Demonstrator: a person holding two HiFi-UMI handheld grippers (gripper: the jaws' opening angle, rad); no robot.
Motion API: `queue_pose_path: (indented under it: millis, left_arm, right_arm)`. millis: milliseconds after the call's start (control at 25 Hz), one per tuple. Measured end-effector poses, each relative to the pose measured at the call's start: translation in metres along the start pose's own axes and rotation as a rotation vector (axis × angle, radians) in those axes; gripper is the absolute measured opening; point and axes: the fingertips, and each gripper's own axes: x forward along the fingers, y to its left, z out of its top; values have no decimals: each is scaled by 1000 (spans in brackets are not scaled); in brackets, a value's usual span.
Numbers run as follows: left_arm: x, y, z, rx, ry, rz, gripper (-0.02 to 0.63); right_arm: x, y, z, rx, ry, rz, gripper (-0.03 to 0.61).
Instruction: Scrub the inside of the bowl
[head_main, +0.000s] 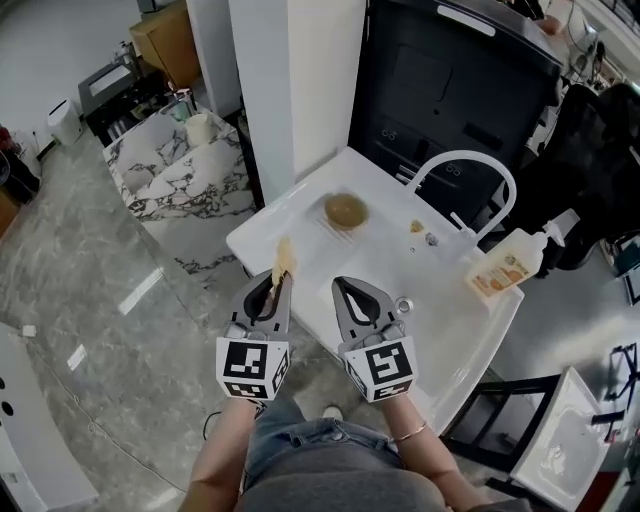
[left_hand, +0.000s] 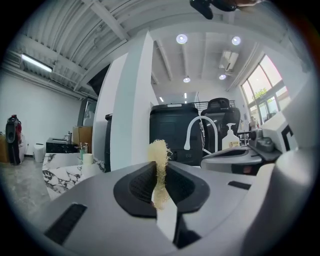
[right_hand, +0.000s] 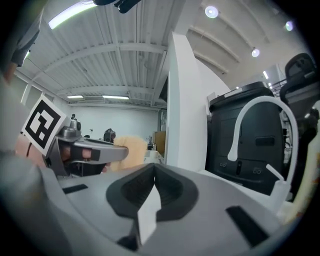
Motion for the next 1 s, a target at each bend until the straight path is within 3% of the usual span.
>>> queue_pose_path:
  millis: [520,720,1000]
  left_arm:
    - [85,105,-6,-12,39,-153,44]
    - [112,118,-12,-24,62,-248,44]
    - [138,115,-22,-31,84,-360,44]
  right_arm:
    - [110,-22,-20,8,133,-194,11]
    - [128,-35,-27,1,196,-289,11]
    - [137,-47,-30,-95,269,-368,11]
